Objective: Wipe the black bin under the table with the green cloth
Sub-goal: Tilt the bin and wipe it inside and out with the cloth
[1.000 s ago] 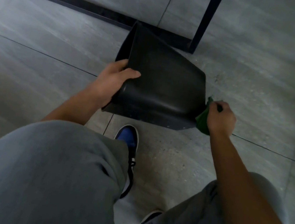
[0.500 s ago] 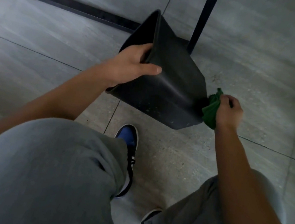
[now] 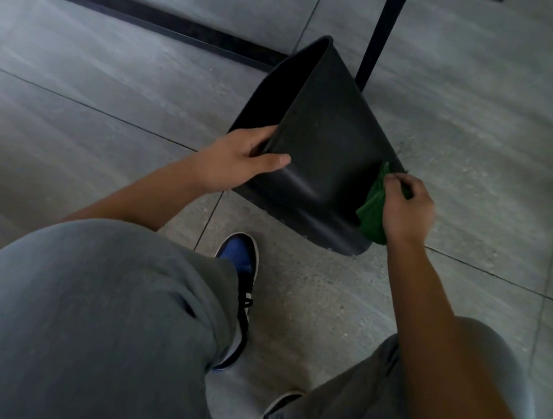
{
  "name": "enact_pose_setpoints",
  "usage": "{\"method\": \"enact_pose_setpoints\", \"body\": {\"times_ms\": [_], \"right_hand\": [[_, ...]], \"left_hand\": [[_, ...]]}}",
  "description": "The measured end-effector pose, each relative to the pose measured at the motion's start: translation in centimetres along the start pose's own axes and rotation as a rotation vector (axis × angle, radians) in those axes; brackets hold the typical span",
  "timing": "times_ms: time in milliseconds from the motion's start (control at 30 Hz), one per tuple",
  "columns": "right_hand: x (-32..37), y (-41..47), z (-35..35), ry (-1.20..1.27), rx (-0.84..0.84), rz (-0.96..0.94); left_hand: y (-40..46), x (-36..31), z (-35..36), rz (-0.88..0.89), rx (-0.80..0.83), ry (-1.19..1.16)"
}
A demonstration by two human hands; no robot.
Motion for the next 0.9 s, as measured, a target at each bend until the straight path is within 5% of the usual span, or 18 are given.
{"method": "enact_pose_setpoints", "body": {"times_ms": [300, 500, 633, 733, 900], "right_hand": [[6.6, -2.0, -1.0, 0.096, 0.032, -0.185], [14.6, -7.5, 4.1, -0.233, -0.019, -0.602], [15.3, -9.2, 7.4, -0.421, -0.06, -0.722], [12.2, -6.2, 7.1, -0.566, -0.045, -0.614], [2.6, 2.0, 1.4, -0.829, 0.077, -0.14]], "left_hand": [[-0.3, 0.4, -0.2, 0.01, -0.038, -0.03], [-0.2, -0.5, 0.3, 0.071, -0.035, -0.043], [-0.1, -0.3, 0.2, 0.082, -0.054, -0.026], [-0.3, 0.5, -0.2, 0.063, -0.059, -0.039], [-0.2, 1.7, -0.9, 0.011, -0.051, -0.084]]}}
Point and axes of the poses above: each hand's wrist, its own y-axis towards the middle knuckle, its own z-axis out of the palm, x = y × z, the point moved 9 cm from there along y, towards the middle knuckle, and after that the axes turned 5 degrees about x, right-handed, at the moved point
